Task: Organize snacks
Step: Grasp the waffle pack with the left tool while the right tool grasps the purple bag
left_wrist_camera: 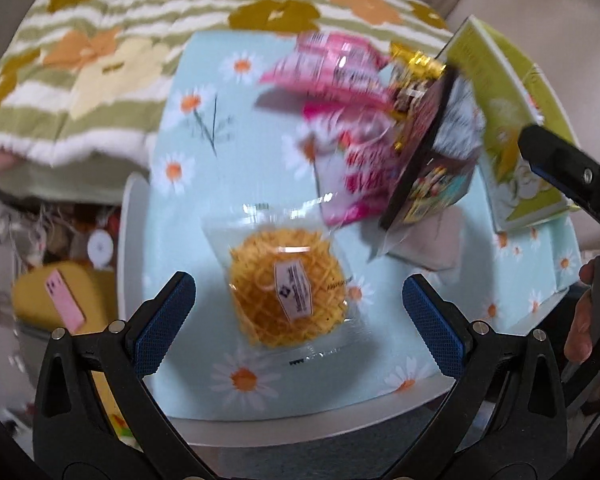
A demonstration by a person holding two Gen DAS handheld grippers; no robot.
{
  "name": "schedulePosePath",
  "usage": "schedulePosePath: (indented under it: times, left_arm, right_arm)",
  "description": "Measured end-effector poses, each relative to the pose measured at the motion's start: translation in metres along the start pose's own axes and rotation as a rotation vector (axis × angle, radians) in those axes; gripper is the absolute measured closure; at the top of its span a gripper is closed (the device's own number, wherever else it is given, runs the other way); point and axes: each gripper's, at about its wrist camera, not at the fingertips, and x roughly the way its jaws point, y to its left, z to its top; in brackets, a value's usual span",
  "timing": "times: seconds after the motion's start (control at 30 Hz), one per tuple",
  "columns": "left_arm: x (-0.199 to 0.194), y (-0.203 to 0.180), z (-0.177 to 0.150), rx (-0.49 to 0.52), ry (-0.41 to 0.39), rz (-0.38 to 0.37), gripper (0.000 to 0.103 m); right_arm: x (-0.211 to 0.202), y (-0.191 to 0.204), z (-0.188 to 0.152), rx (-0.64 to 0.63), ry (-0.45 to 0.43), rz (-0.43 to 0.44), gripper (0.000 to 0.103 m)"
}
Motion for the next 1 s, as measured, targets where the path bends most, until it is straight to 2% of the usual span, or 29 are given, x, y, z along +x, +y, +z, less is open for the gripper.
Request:
schedulePosePath:
  times: [0.3, 0.47, 0.63, 0.8, 1.0]
  left_arm:
    - [0.051, -0.008, -0.015, -0.033, 0.057, 0.07, 0.001]
    - [0.059, -0.014, -0.016, -0.029, 0.058, 0.118, 0.001]
    - [0.064, -0.011, -0.011, -0.055, 0.058, 0.145, 0.007]
    - [0.062, -0.015, -0.01, -0.025, 0.035, 0.177, 0.022]
    - [0.057, -0.013, -0.01, -0.032, 0.027, 0.158, 0.026]
  right_arm:
    - [0.03, -0.004, -0.01, -0.059, 0.016, 0.01, 0.001]
    - [0.039, -0.007, -0.012, -0.088, 0.027, 0.026, 0.001]
    - [0.046, -0.009, -0.009, -0.099, 0.03, 0.047, 0.001]
    - [0.053, -0.01, -0.004, -0.104, 0.029, 0.068, 0.001]
    - [0.063, -0.003, -0.001, -0.124, 0.035, 0.075, 0.001]
